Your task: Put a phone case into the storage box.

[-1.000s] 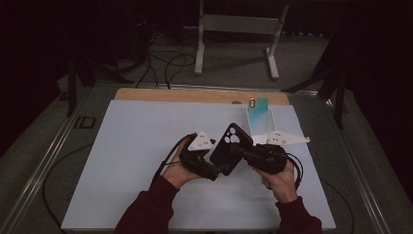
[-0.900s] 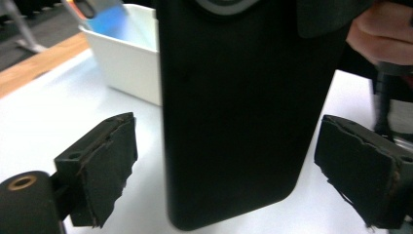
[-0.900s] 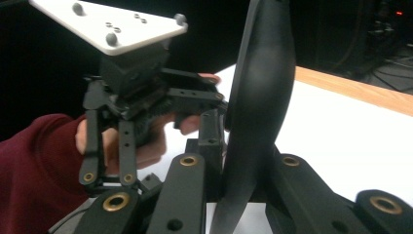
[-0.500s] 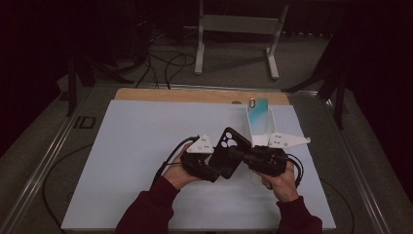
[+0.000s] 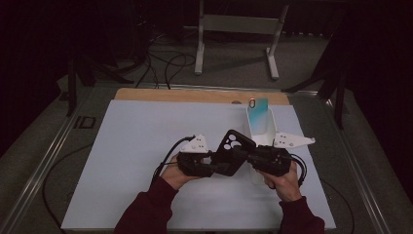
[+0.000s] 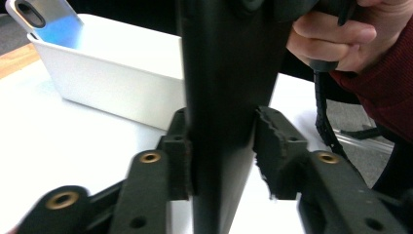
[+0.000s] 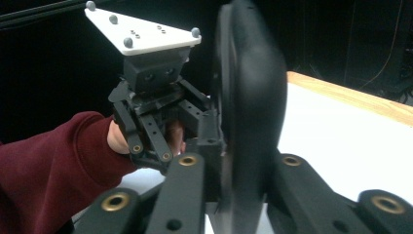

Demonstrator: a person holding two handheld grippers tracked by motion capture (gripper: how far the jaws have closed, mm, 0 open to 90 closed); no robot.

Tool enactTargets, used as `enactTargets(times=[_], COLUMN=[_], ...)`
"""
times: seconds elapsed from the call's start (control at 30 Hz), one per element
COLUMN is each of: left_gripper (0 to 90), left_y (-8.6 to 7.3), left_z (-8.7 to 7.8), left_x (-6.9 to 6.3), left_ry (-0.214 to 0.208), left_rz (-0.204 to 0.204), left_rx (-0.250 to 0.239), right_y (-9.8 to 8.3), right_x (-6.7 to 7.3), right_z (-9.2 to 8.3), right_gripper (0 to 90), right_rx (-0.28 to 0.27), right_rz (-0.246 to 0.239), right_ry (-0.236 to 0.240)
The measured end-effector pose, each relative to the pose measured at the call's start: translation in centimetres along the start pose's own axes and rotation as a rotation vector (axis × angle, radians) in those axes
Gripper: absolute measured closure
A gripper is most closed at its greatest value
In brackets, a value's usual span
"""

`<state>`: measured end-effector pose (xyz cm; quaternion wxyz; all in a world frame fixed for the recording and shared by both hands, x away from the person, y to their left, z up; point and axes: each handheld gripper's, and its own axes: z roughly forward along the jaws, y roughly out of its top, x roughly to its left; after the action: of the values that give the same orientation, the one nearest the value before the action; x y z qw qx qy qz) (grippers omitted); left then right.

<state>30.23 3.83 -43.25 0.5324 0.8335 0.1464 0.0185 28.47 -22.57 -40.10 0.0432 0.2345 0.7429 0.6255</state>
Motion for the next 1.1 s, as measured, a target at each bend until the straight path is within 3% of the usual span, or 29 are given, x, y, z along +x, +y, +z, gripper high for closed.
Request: enactTargets(times=[0.2, 0.3, 0.5, 0.83, 1.0, 1.03, 1.1], left_gripper=[79.8, 80.2, 80.4, 80.7, 80.6, 80.6, 80.6], left_y=[0.05, 0.11, 0.13, 0.22, 0.21, 0.22, 0.22], left_z=[0.12, 0.29, 0.33, -0.03, -0.09, -0.12, -0.11], left_x=[-0.39, -0.69, -0.75, -0.47, -0.40, -0.42, -0.46], left_ry=[-0.008, -0.001, 0.019, 0.087, 0.124, 0.151, 0.162], left_rz=[0.030, 0.048, 0.049, 0.035, 0.023, 0.018, 0.018], left_rx=[-0.004, 0.003, 0.001, -0.002, -0.006, -0.003, -0.001], right_y=[-0.05, 0.04, 0.07, 0.07, 0.09, 0.08, 0.08], right_x=[-0.24, -0.26, -0.09, 0.02, 0.03, 0.12, 0.14], right_z=[-0.13, 0.05, 0.53, 0.56, 0.47, 0.44, 0.43], right_gripper=[63.5, 54.5, 37.1, 28.1, 15.7, 10.9, 9.6], right_rx=[0.001, 0.013, 0.050, 0.091, 0.096, 0.101, 0.102], right_rz=[-0.002, 0.008, 0.015, -0.001, 0.001, 0.005, 0.007], right_ry=[-0.006, -0.010, -0.072, -0.171, -0.237, -0.272, -0.279])
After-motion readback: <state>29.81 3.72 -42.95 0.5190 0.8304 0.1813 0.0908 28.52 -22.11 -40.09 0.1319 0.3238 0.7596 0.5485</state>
